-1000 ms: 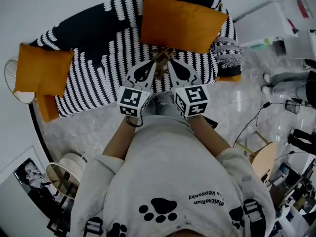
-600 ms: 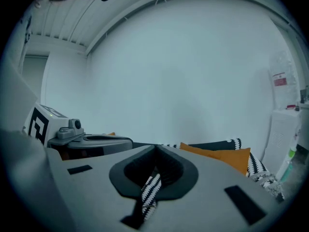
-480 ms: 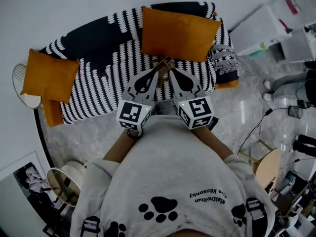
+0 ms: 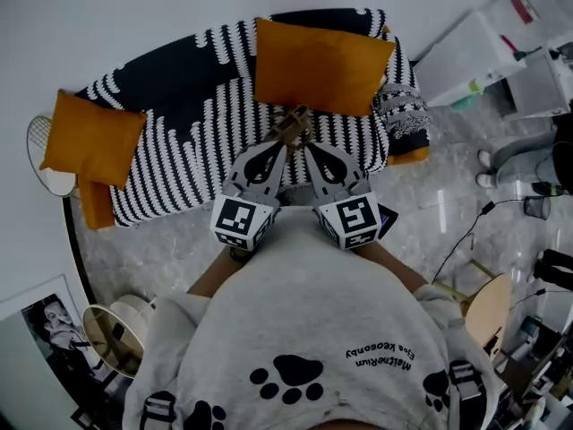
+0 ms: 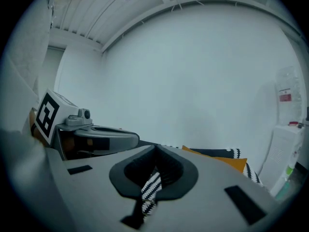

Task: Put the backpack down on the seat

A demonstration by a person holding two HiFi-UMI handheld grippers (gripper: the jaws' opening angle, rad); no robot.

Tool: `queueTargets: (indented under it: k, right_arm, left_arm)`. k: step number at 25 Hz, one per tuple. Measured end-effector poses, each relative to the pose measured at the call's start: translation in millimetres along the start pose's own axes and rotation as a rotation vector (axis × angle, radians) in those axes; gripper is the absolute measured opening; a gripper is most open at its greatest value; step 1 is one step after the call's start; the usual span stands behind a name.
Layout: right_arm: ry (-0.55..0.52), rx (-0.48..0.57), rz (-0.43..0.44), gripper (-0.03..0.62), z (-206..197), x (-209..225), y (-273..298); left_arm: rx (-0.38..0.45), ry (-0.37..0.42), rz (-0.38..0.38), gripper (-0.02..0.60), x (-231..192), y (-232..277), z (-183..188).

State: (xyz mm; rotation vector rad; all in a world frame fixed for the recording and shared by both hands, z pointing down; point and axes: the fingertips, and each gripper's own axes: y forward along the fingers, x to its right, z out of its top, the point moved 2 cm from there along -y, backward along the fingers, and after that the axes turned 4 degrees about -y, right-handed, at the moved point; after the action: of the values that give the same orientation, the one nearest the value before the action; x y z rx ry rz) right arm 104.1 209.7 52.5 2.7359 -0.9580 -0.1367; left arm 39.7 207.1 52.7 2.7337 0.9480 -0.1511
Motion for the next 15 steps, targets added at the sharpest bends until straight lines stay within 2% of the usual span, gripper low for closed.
queueTargets:
  k: [7, 15]
  right_arm:
    - [-0.003, -0.004, 0.027, 0.034, -6, 5, -12]
    - [0.029, -0.023, 0.019, 0.034, -12, 10, -5]
  left_arm:
    - [-0.005, 0.024, -0.018, 0.02, 19, 7, -2]
    - [-0.018, 0.011, -0.03, 0.02, 13, 12, -4]
